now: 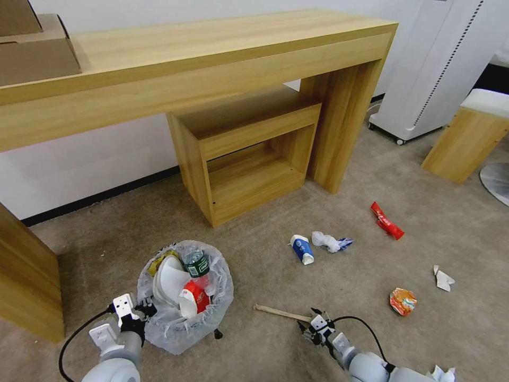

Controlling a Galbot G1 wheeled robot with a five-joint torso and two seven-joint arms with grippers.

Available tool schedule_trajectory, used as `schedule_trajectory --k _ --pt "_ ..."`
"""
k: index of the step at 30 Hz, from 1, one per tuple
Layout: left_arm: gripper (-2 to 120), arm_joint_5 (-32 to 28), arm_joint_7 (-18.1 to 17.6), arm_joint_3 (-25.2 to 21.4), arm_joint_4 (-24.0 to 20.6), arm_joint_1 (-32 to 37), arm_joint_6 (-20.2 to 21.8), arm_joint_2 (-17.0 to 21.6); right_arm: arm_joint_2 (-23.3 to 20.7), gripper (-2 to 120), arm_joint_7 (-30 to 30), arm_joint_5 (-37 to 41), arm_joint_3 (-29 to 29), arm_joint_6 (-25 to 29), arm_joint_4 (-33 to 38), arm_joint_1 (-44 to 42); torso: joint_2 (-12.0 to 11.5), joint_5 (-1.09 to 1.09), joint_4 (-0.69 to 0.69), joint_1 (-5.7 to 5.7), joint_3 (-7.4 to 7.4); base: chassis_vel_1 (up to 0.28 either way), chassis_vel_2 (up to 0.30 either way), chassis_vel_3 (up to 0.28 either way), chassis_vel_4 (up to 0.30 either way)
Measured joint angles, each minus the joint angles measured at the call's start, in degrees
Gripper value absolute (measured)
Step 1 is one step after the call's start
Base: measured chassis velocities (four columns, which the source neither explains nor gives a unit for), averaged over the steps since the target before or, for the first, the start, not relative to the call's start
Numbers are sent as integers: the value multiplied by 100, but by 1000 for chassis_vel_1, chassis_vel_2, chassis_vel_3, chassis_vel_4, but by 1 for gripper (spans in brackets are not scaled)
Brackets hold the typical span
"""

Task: Pick up the trash bin and place the garbage on the floor into it.

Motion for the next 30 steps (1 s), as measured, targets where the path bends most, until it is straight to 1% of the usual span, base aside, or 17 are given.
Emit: schedule_trajectory --k 4,7,14,23,24,25,27,30 --pt "1 -5 -1 1 -1 5 -4 8 13 59 2 -13 6 13 -17 -25 0 0 0 0 0 0 0 0 0" --pt "1 -6 -2 0 -1 11 -18 9 15 51 3 -27 9 24 -26 -34 0 0 0 0 0 0 0 0 0" --pt "1 -6 -2 -6 -2 16 -42 4 24 43 12 -30 9 26 -35 -32 0 0 0 0 0 0 0 0 0" --pt "1 -5 -2 -8 6 20 -54 10 40 40 15 -36 16 44 -78 -41 0 1 0 0 0 0 0 0 0" --pt "1 -5 -2 -8 9 15 -54 12 34 38 18 -37 20 48 -67 -46 0 1 0 0 0 0 0 0 0" --pt "1 -4 -2 -6 15 5 -54 12 22 34 28 -37 28 48 -46 -54 0 1 0 0 0 0 0 0 0" --pt "1 -4 -2 -4 18 0 -55 12 16 33 37 -37 30 47 -33 -58 0 1 0 0 0 0 0 0 0" --pt "1 8 -2 23 45 -37 -55 -9 -29 24 75 -33 47 39 76 -68 0 0 -1 0 0 0 0 0 0"
